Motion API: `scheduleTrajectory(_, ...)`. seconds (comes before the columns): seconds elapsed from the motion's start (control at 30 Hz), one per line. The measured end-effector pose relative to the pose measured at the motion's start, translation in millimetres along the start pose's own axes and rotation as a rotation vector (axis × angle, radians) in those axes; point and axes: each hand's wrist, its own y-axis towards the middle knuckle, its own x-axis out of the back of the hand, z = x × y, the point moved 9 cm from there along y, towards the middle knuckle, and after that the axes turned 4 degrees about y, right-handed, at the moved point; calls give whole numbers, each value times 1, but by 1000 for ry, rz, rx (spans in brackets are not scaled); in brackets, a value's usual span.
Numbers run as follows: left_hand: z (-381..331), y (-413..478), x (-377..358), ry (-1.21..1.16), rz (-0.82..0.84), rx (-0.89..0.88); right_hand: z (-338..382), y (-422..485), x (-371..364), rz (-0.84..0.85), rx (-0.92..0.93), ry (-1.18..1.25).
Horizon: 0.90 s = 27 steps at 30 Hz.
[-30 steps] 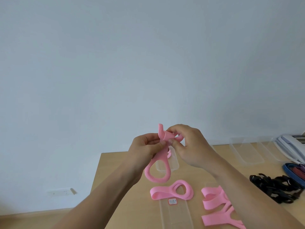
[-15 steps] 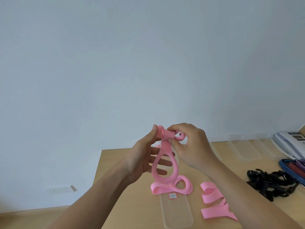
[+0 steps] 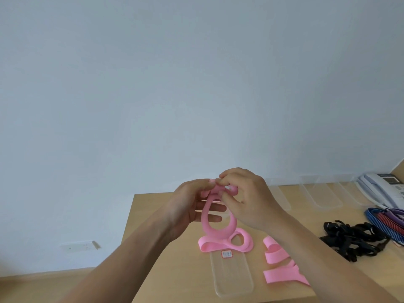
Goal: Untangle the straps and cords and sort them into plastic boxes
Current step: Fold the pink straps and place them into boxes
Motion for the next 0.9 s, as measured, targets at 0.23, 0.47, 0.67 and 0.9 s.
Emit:
scheduleTrajectory(0.23,4,0,0,63,-9,-5,-21,5,-7,160,-260,204)
scheduleTrajectory(0.47,20,0,2,-77,35,47,-13,1,-11,121,-230,194)
scheduleTrajectory(0.67,31,-5,3,-148,104,65,3,-4,-26,22,-164,162)
scheduleTrajectory(0.9,53,-12,18,-219,116,119,11,-16,-60,45,-165,114)
